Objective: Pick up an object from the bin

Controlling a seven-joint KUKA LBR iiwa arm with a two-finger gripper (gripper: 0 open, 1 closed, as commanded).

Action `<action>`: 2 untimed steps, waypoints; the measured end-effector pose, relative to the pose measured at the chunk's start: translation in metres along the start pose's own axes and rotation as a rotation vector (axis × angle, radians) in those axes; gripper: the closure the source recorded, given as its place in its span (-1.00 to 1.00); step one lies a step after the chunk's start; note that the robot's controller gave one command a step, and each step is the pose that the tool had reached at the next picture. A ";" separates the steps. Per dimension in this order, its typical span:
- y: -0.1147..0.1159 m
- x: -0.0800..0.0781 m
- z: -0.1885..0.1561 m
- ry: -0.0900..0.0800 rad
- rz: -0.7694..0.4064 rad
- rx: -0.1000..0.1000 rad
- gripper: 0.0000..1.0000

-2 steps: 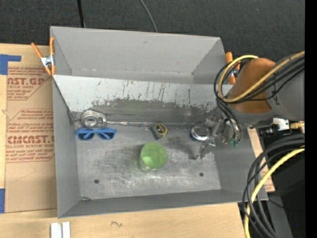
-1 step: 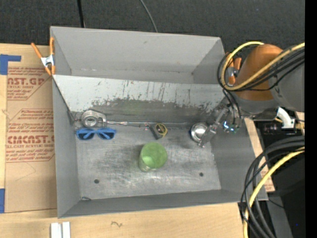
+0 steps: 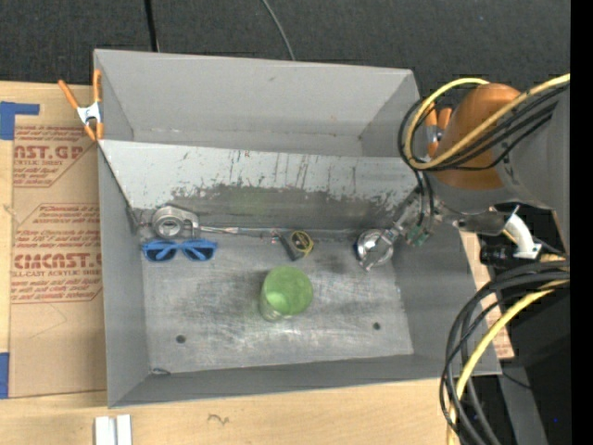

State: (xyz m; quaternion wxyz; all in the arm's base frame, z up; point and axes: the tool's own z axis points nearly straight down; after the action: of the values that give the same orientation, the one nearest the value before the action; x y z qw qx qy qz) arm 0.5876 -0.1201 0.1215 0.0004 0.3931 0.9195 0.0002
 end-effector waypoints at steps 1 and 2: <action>-0.001 -0.003 0.049 0.002 0.195 -0.003 -1.00; 0.008 0.010 0.049 -0.002 0.430 -0.001 -1.00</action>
Offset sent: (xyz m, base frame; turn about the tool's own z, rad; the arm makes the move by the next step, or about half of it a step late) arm -0.0009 -0.0058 -0.0515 0.1996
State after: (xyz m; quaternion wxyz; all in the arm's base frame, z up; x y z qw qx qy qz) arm 0.5868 -0.1077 0.0724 0.0016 0.5802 0.8144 0.0003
